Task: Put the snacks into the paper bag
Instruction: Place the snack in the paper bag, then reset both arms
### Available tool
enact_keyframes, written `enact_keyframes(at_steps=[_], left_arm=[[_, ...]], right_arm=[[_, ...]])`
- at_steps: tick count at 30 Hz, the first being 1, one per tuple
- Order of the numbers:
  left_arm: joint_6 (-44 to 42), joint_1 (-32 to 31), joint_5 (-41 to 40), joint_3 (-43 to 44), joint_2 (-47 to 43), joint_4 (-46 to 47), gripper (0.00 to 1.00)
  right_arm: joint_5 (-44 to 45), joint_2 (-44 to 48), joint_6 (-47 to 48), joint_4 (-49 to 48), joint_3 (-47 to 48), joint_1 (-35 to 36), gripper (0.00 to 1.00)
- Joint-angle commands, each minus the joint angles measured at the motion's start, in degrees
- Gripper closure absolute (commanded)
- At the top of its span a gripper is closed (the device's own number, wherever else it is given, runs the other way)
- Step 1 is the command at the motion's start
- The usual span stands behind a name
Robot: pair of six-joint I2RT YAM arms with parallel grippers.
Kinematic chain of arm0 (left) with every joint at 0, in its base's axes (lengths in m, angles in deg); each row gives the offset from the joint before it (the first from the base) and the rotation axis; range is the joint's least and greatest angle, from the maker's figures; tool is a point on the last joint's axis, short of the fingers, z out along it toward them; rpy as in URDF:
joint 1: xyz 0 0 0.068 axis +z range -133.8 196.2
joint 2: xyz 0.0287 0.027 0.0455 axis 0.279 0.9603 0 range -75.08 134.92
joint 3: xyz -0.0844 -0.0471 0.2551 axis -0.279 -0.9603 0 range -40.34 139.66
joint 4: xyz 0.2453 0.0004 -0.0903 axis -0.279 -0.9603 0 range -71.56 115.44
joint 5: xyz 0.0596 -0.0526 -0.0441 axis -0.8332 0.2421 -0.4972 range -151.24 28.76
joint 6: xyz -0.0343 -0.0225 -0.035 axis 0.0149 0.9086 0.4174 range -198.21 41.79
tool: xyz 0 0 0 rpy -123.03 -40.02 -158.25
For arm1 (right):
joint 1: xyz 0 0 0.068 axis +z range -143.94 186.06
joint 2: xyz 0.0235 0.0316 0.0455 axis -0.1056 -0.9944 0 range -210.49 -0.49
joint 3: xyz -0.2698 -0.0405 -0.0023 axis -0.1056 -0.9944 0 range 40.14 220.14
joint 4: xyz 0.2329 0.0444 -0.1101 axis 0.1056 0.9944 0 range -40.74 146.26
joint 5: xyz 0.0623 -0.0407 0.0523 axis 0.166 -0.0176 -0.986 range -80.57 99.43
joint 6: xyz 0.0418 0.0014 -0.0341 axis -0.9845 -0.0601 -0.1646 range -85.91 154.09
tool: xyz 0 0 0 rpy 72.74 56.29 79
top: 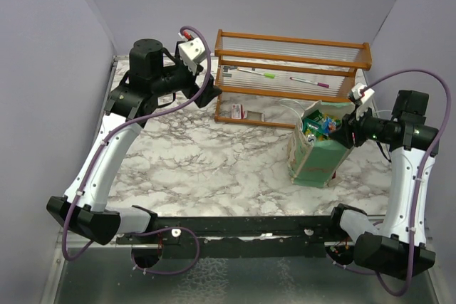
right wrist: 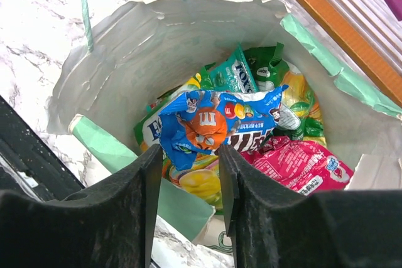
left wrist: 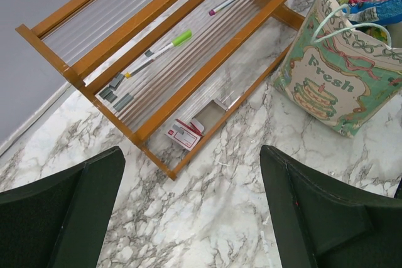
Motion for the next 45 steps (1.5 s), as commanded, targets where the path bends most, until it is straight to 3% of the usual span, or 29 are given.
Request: enact_keyframes(at_steps=[1, 9, 18, 36, 39, 45], left_arm=[[0.92, 0.45, 1.92, -0.24, -1.77, 1.37, 0.08], [0.96, 0.74, 1.70, -0.59, -2.11, 1.44, 0.07], [1.19, 0.97, 0.46, -0.96, -2.17, 1.67, 0.07], [9.87, 8.78, -16.51, -4.96, -3.20, 5.53, 0.01], [10.86, 10.18, -18.26, -5.37, -3.27, 5.86, 0.01], [11.01, 11.90, -22.85, -5.27, -3.50, 5.78, 0.01]], right_arm=[[-3.64, -0.12, -0.74, 1.02, 3.00, 0.28, 0.57], [-7.61, -1.22, -2.89, 0.65, 4.66, 0.28, 0.50], [-7.75, -1.90, -5.27, -2.10, 4.87, 0.37, 0.50], [-1.86, -8.90, -10.89, -2.80, 16.42, 0.37, 0.46], [-0.58, -10.02, -11.41, -3.18, 17.33, 0.75, 0.40], [1.76, -11.39, -13.85, -5.63, 18.77, 1.95, 0.14]])
